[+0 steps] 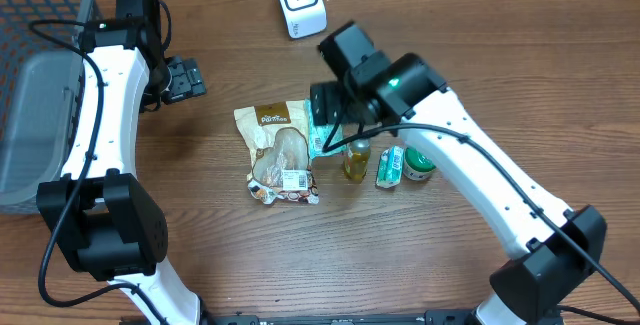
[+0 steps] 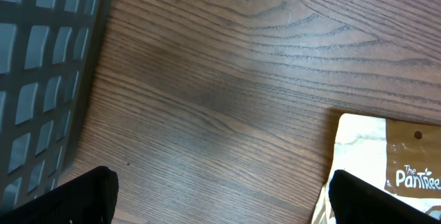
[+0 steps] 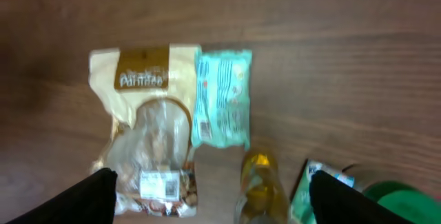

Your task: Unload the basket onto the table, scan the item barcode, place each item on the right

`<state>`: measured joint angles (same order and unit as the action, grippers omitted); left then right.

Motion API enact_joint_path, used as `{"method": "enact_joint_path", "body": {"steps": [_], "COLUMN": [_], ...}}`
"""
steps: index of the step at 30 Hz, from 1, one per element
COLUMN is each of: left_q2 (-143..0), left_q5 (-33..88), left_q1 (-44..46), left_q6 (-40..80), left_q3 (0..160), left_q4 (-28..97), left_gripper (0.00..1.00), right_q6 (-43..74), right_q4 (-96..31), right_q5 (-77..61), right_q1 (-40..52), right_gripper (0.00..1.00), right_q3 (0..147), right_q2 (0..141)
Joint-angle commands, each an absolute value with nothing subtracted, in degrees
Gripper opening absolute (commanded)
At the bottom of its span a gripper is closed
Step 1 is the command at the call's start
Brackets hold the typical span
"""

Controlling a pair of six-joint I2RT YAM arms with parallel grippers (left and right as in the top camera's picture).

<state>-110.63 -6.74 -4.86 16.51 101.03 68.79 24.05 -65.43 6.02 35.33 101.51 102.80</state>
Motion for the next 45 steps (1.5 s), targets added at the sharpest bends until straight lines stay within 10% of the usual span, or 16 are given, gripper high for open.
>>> {"method": "enact_joint_path", "body": {"steps": [1,10,22,27,35,45], "left_q2": [-109.7,-109.7,-109.7,-109.7,-109.7,-109.7], "left_q5": [-7.5,-7.5,-7.5,-7.5,-7.5,-7.5], "left_q1": [-4.8,-4.8,-4.8,-4.8,-4.8,-4.8], "left_q6": [16.3,16.3,16.3,16.3,16.3,16.3], "left_q3": [102.0,102.0,102.0,102.0,102.0,102.0], "left_q4": [68.8,68.8,68.8,68.8,68.8,68.8], "left_gripper": [1.00,1.00,0.99,1.00,1.00,1.00], "right_q6": [19.7,12.6,10.4,13.5,15.8,26.3], "right_q4": [-64.2,-61.8,-62.7,-62.8,-72.0,-82.0], "right_q5": [2.7,-10.9,-18.3,-18.1,-14.5,2.2], "right_q1": [31.5,22.2,20.3,19.7,21.3,30.2], "right_gripper": [0.80,0.35,0.16,0.30,0.93,1.00], "right_q3": [102.8,102.8,102.7,103.8,113.4,110.1], "right_q2": [102.6,106.8,115.7,115.4,111.7,110.3]}}
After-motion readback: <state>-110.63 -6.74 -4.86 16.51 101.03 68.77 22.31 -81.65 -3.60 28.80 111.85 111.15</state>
